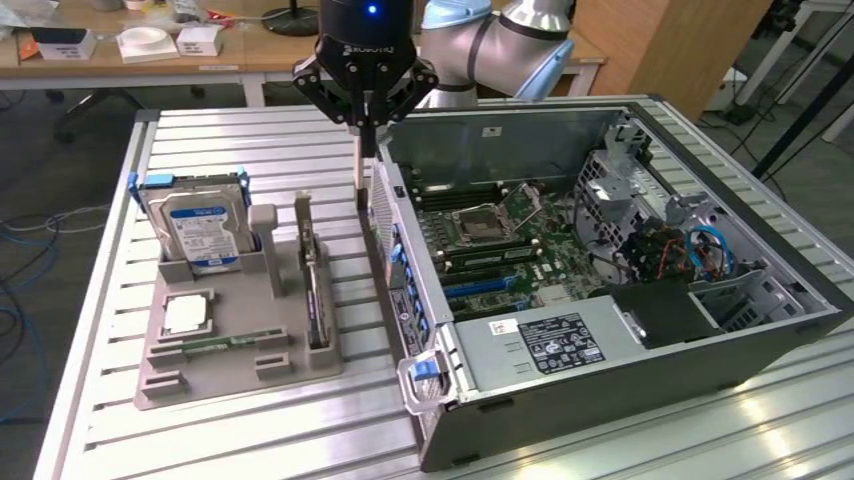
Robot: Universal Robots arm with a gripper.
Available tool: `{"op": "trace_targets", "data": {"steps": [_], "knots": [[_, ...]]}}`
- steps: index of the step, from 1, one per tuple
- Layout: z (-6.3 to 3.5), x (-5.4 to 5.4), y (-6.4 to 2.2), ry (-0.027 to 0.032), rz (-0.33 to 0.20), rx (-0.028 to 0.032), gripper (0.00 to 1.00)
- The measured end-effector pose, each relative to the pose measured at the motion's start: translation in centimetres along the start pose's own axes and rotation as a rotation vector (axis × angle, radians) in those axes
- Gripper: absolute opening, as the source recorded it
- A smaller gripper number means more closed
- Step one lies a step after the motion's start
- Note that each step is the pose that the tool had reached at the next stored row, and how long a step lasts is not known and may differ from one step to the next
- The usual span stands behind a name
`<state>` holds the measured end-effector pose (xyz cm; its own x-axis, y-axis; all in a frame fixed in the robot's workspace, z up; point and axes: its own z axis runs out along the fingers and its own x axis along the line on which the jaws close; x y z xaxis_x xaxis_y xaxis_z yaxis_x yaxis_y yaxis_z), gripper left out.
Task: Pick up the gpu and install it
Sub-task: 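Reach for the gpu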
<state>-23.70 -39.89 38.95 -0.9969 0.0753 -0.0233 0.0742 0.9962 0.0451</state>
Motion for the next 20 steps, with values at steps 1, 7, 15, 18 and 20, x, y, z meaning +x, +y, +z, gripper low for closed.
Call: {"op": "trace_targets", "data": {"steps": [1, 7, 15, 18, 20], "knots": [[0.0, 0.1, -0.01, 0.0, 0.0, 0.0, 0.11], [-0.01, 0.6, -0.04, 0.0, 0.0, 0.0, 0.11], [-0.01, 1.4, -0.1, 0.0, 0.0, 0.0, 0.11], [-0.02, 1.6, -0.12, 0.0, 0.0, 0.0, 0.11], [-0.02, 1.8, -0.14, 0.0, 0.0, 0.0, 0.11]]}}
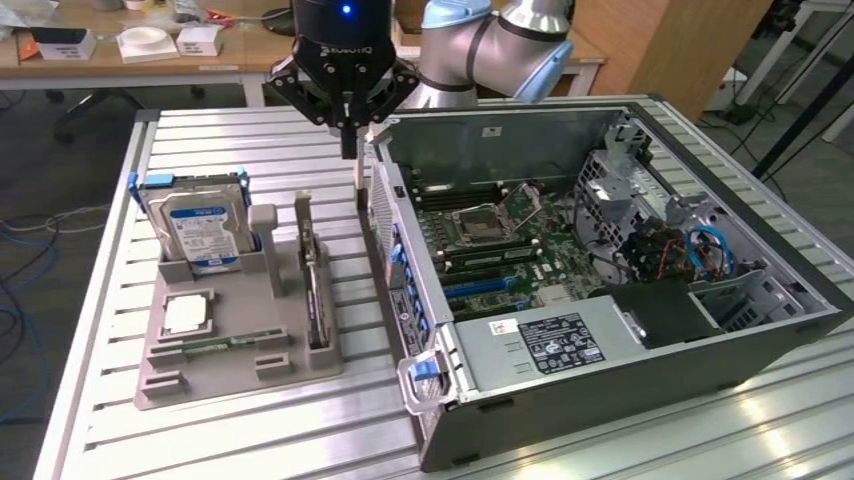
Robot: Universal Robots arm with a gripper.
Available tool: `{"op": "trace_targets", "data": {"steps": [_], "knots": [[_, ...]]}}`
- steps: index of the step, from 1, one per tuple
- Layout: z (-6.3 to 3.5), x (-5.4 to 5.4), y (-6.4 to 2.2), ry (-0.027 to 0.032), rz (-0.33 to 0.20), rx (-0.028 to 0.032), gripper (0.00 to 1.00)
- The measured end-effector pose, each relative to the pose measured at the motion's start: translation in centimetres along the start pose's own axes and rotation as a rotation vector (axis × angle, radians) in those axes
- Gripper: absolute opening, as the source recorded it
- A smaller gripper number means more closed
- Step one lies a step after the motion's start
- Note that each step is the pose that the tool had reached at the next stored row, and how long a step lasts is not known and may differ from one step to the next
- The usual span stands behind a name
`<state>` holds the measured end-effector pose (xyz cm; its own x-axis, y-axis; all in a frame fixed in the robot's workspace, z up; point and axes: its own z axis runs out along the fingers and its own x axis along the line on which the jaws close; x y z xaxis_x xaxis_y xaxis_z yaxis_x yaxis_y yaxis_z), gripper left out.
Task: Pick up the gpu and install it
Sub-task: 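Reach for the gpu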
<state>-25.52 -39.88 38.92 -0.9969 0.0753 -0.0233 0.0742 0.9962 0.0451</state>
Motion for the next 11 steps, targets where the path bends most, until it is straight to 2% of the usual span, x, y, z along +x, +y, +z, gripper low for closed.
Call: {"op": "trace_targets", "data": {"steps": [11], "knots": [[-0.01, 0.98, -0.08, 0.0, 0.0, 0.0, 0.11]]}}
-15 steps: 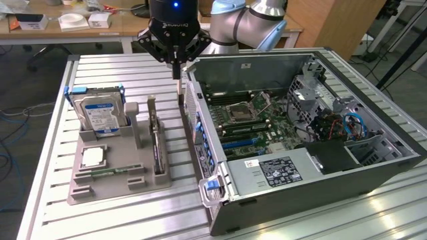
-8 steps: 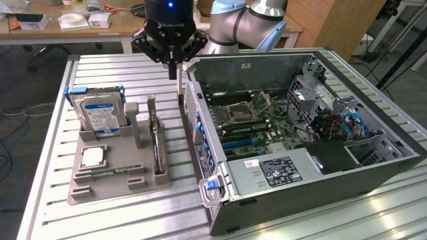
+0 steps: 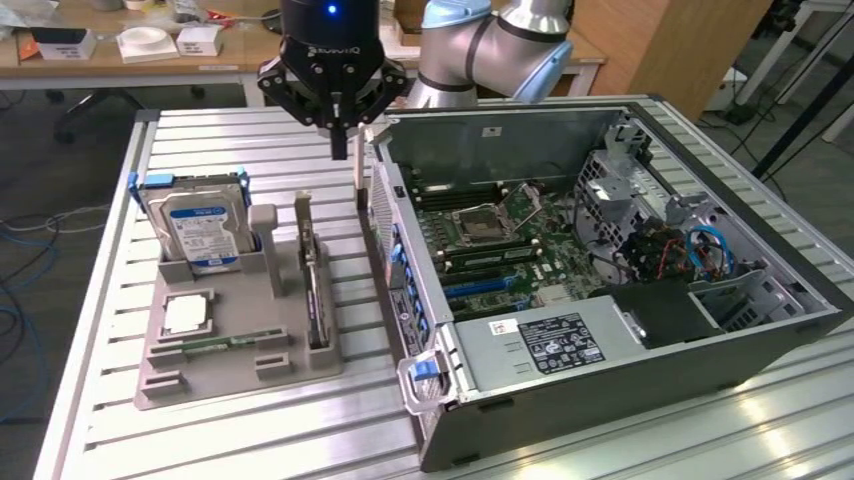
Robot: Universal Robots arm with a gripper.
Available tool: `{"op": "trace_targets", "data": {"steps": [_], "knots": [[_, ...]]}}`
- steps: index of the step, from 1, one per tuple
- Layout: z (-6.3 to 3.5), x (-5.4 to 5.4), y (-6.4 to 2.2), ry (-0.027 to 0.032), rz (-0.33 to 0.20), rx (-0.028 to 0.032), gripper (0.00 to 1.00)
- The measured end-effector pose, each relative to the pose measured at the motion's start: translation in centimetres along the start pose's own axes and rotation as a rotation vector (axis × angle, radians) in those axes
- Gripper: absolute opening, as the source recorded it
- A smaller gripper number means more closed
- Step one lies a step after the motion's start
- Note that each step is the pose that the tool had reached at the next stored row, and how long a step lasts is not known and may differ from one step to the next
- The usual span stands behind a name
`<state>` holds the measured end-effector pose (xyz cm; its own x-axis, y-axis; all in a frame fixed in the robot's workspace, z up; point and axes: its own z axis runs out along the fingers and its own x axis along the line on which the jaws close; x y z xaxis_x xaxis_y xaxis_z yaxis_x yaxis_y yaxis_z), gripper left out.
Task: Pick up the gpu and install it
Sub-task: 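Reach for the gpu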
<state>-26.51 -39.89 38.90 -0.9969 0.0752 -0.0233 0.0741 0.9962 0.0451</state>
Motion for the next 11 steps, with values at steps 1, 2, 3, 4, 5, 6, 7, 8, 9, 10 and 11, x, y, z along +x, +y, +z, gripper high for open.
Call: {"op": "trace_targets", "data": {"steps": [1, 2, 3, 4, 5, 6, 7, 8, 9, 10, 11], "knots": [[0.0, 0.09, -0.01, 0.0, 0.0, 0.0, 0.11], [0.0, 0.18, -0.01, 0.0, 0.0, 0.0, 0.11], [0.0, 0.27, -0.02, 0.0, 0.0, 0.0, 0.11], [-0.01, 0.37, -0.03, 0.0001, 0.0, 0.0, 0.11], [-0.01, 0.46, -0.03, 0.0, 0.0, 0.0, 0.11], [-0.01, 0.56, -0.04, 0.0, 0.0, 0.0, 0.11], [-0.01, 0.65, -0.05, -0.0001, 0.0, 0.0, 0.11], [-0.01, 0.75, -0.05, 0.0, 0.0, 0.0, 0.11], [-0.01, 0.85, -0.06, 0.0, 0.0, 0.0, 0.11], [-0.01, 0.95, -0.07, 0.0, 0.0, 0.0, 0.11], [-0.01, 1.04, -0.08, 0.0, 0.0, 0.0, 0.11]]}}
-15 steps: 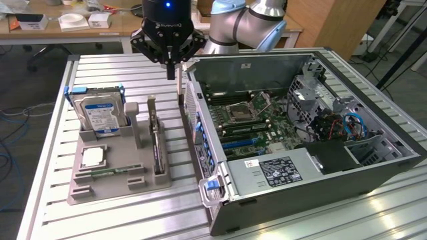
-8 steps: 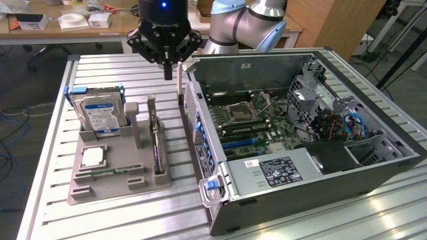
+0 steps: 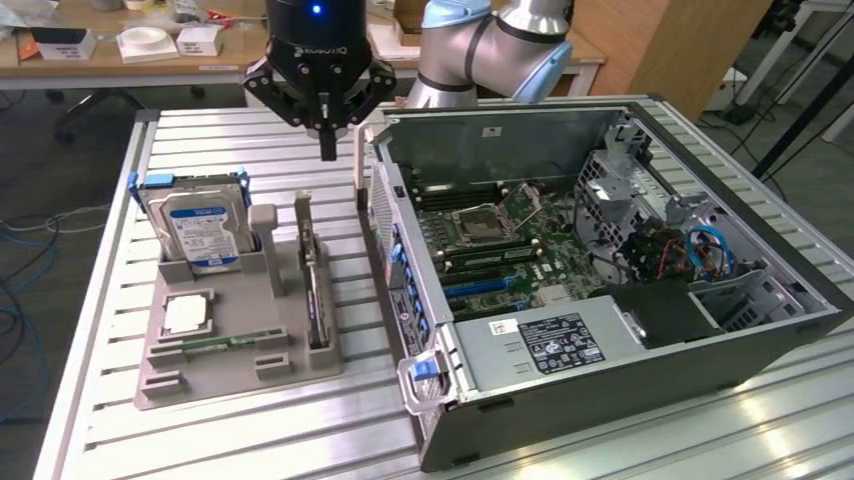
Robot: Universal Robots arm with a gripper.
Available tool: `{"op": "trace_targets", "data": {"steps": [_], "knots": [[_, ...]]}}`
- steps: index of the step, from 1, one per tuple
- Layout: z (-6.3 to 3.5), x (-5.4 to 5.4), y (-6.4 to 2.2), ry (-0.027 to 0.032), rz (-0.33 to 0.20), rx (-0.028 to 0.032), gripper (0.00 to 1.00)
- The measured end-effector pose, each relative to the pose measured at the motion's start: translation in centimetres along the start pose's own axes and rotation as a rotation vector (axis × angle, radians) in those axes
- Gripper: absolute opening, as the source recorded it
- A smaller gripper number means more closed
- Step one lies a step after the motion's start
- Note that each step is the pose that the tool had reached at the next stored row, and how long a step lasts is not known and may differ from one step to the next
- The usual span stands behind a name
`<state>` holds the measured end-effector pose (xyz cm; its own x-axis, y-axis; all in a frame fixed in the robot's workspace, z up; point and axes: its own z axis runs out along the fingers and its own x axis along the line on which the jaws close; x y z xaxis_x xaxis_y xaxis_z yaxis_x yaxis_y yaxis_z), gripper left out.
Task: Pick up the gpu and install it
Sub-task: 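Reach for the gpu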
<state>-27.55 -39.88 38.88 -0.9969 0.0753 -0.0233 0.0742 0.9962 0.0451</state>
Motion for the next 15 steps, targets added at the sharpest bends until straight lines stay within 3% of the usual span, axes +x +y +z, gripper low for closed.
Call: {"op": "trace_targets", "data": {"steps": [15], "knots": [[-0.01, 1.5, -0.11, 0.0, 0.0, 0.0, 0.11]]}}
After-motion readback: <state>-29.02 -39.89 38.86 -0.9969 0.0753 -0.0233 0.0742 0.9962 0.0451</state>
